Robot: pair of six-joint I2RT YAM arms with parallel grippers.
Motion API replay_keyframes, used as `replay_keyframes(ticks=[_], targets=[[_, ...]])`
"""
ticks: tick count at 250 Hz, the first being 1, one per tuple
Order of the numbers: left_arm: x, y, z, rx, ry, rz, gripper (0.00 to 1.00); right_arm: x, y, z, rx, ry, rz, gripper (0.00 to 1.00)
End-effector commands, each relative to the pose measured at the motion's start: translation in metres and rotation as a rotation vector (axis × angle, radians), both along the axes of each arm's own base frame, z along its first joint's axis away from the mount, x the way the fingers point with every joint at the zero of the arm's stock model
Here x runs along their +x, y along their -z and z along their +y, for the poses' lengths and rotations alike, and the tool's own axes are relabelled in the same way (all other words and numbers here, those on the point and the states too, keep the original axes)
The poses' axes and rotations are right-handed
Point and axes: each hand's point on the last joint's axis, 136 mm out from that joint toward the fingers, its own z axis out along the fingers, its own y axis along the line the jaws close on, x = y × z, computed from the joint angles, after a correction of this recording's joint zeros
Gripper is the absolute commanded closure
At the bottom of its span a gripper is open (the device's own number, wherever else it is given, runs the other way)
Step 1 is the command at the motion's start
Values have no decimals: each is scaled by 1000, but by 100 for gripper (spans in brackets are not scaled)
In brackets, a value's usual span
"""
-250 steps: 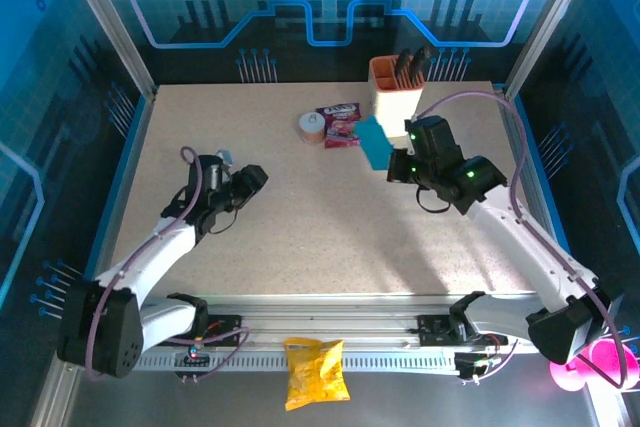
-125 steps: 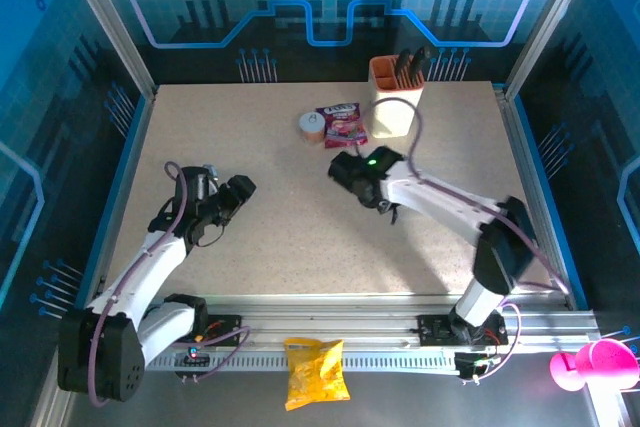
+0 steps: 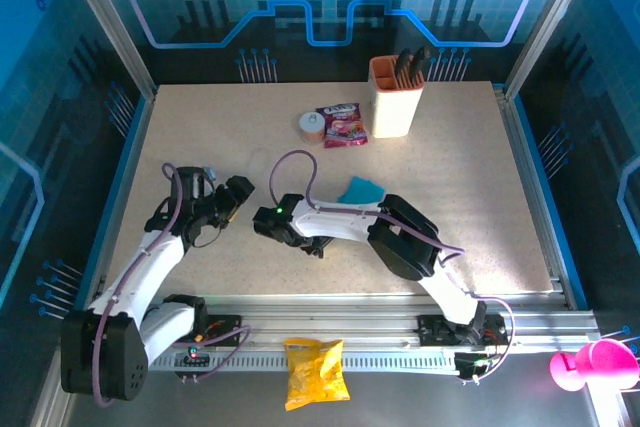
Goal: Fold a paper plane with a square sheet of paper (pick it up from the middle)
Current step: Turn over the paper at the center of the table, then fold the wing for the fifth time at the center of the table.
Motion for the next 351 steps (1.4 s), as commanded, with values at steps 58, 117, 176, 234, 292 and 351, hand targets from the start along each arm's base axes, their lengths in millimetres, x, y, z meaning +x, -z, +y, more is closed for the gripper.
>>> replay_keyframes(ticks=[58,117,176,234,292,351], targets=[[4,-29,-28,-68,177,-75,20,26,-62,-53,591,265,57,46],[0,-24,-114,-51,437,-97,20,48,-62,-95,921,461,108,46],[6,-9,-206,-74,658,-103,20,52,-37,-127,1087,617,129,48],[22,8,-258,-86,768,-84,20,48,-18,-133,1208,701,132,49],[33,29,-271,-83,791,-61,20,46,-5,-130,1252,739,145,50],[34,29,-271,-90,790,-86,21,45,6,-128,1257,750,166,51]])
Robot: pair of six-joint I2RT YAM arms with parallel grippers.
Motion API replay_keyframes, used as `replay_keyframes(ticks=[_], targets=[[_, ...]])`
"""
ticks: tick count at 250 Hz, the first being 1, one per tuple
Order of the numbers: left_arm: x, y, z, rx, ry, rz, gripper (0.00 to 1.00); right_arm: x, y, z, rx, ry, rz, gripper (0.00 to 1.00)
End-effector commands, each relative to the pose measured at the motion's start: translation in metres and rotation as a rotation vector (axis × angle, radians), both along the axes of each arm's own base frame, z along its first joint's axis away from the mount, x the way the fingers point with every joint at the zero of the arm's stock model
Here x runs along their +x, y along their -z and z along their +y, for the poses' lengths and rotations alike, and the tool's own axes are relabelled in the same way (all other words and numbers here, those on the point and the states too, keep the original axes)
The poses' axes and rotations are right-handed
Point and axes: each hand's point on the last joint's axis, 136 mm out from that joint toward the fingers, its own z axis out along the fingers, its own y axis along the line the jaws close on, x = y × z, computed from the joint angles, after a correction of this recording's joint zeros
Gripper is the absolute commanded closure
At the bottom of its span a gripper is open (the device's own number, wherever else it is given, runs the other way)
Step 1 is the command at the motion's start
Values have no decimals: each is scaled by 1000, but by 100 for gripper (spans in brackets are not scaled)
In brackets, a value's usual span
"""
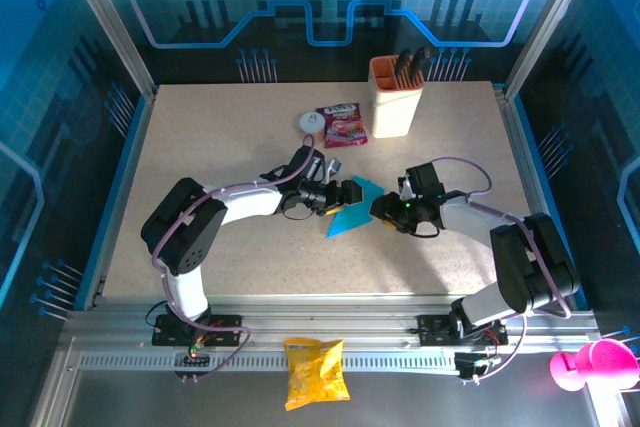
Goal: Fold a paper plane with a square sheet of paper (pick it up from the middle)
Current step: Fold the wing for the fifth time at the center of the table.
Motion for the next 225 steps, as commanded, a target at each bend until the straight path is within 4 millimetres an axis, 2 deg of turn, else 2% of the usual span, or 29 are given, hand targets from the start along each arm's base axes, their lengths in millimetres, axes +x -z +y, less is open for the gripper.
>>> replay_keyframes(ticks=[1,46,166,225], targets=[[2,-15,-9,-50,37,-58,21,1,6,1,33,12,15,51],[-1,-15,-10,-63,54,-53,20,1,13,3,48,20,33,51],[-3,11,-10,-34,68,-21,21,-1,19,3,61,32,42,52],[0,31,-5,-4,52,2,21,0,19,10,91,17,44,53]])
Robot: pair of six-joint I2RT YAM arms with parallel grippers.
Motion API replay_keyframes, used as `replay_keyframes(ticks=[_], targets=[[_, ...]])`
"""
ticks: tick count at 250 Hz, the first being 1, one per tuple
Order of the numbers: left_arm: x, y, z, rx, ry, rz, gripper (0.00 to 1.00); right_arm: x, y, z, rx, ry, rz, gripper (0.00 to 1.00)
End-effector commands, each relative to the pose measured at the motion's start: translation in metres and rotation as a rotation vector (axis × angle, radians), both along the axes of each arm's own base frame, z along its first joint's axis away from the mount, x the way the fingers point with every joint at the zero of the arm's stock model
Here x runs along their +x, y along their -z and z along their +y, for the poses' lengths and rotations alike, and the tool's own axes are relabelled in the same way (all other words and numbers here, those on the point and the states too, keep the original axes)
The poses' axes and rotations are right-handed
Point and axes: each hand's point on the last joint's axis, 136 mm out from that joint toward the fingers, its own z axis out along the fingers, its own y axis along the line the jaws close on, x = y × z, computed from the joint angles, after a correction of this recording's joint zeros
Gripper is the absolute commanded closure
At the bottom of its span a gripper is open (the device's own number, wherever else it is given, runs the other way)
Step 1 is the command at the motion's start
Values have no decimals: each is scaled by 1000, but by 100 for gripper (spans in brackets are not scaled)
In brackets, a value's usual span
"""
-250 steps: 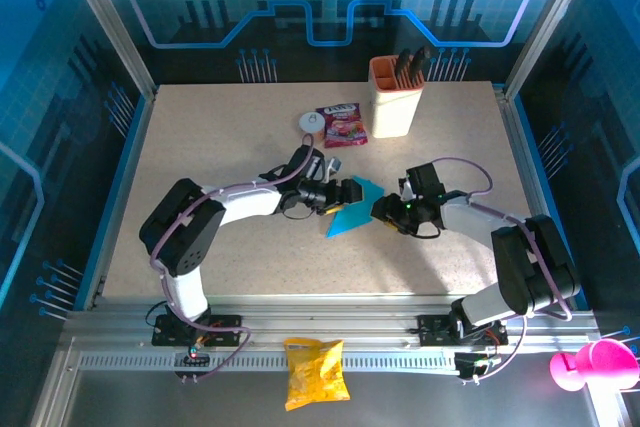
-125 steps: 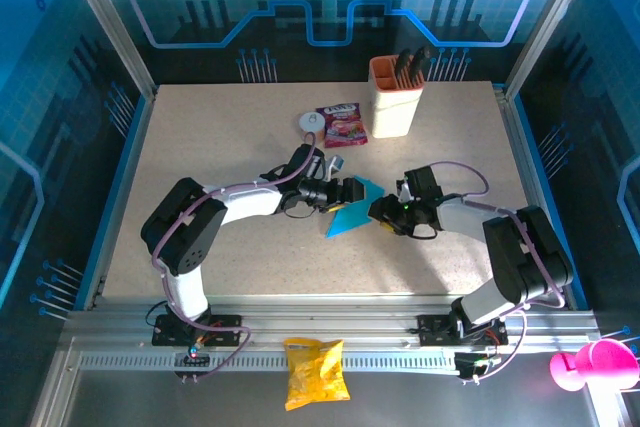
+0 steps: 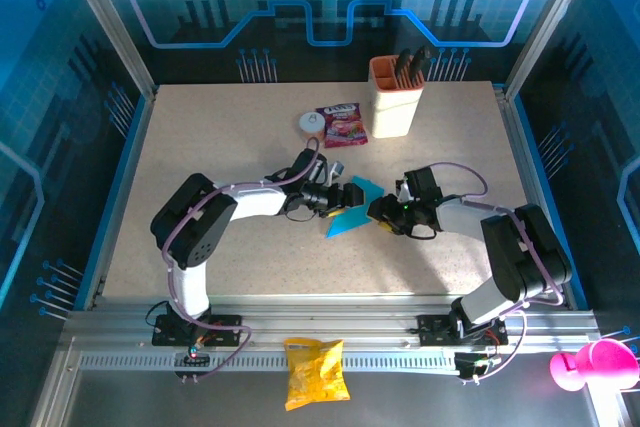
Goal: Fold a paper plane with a square sheet of paper (pick it up from the middle)
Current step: Fold the wing for the fifth time at the center of the table.
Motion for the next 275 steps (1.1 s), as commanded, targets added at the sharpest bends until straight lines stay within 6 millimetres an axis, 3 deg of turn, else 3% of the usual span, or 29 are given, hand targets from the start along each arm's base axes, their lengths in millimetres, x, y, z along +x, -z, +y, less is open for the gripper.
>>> replay_keyframes(ticks=[1,84,148,275], targets=[[-2,11,1,3,27,-7,21,-2,5,2,32,1,23,53],[-4,33,12,28,12,24,21,4,7,18,67,-34,30,55],[-4,34,16,23,7,23,21,10,0,28,90,-51,15,63],[-4,38,18,21,7,32,22,11,-18,32,75,-61,-23,63]])
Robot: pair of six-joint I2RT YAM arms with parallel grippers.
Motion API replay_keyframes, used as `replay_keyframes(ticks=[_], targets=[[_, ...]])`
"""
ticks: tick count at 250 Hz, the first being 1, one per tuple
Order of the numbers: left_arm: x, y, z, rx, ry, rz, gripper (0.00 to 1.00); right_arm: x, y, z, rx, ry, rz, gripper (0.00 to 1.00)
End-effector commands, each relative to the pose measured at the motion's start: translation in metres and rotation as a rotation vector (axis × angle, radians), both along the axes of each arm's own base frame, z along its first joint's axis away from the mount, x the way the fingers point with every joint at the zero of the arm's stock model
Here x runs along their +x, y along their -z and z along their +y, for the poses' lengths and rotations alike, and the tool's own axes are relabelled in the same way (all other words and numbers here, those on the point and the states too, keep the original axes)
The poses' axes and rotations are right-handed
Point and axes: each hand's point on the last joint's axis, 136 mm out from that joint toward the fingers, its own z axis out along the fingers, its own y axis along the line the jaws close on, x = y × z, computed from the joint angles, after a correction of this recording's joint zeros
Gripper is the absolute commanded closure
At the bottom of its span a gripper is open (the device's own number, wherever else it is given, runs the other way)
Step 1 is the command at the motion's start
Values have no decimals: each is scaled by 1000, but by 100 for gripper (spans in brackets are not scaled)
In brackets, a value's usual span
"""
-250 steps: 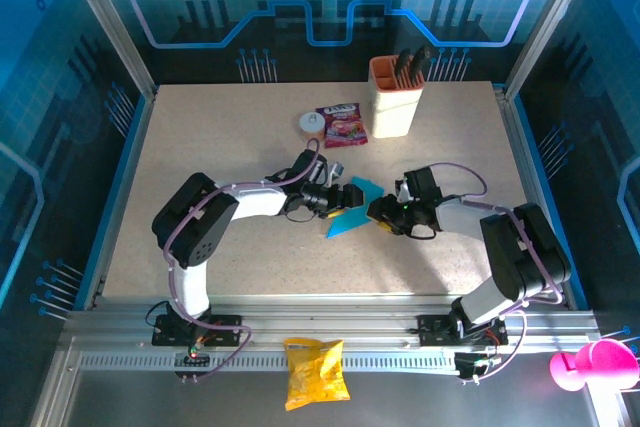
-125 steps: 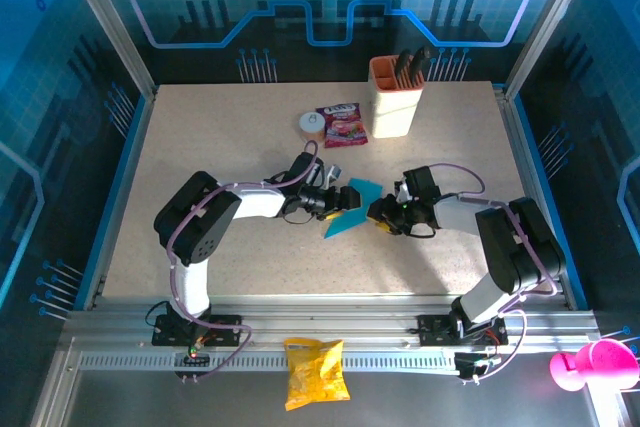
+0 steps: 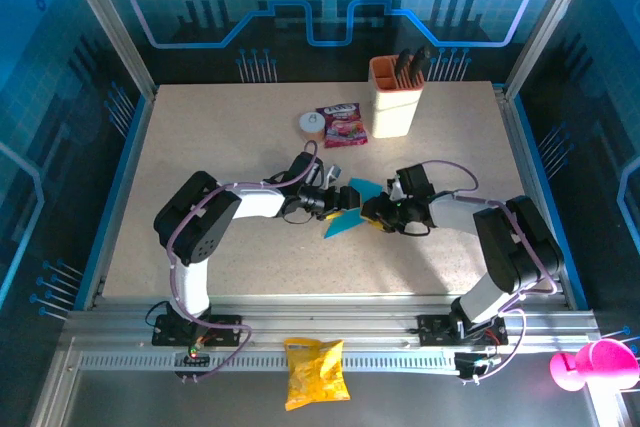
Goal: Fold a paper plane with a square sheet of paper (pick it up from the middle)
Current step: Fold the wing for the fifth time at the center of the table.
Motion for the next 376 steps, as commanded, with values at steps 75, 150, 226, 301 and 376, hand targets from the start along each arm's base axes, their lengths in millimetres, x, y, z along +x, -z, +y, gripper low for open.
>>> replay_keyframes(ticks=[75,150,226,301,376], targets=[[-6,24,11,30,9,23,22,13,-7,10,21,-5,-27,64],[-2,15,15,13,6,6,22,13,-2,8,6,2,-11,94],[-7,-6,41,124,-29,-136,22,3,-8,3,-71,3,14,100],[-49,0,46,454,78,-429,26,-4,-18,5,-134,-6,23,100],[-59,-2,27,645,165,-711,27,-7,-26,9,-153,-14,19,100]])
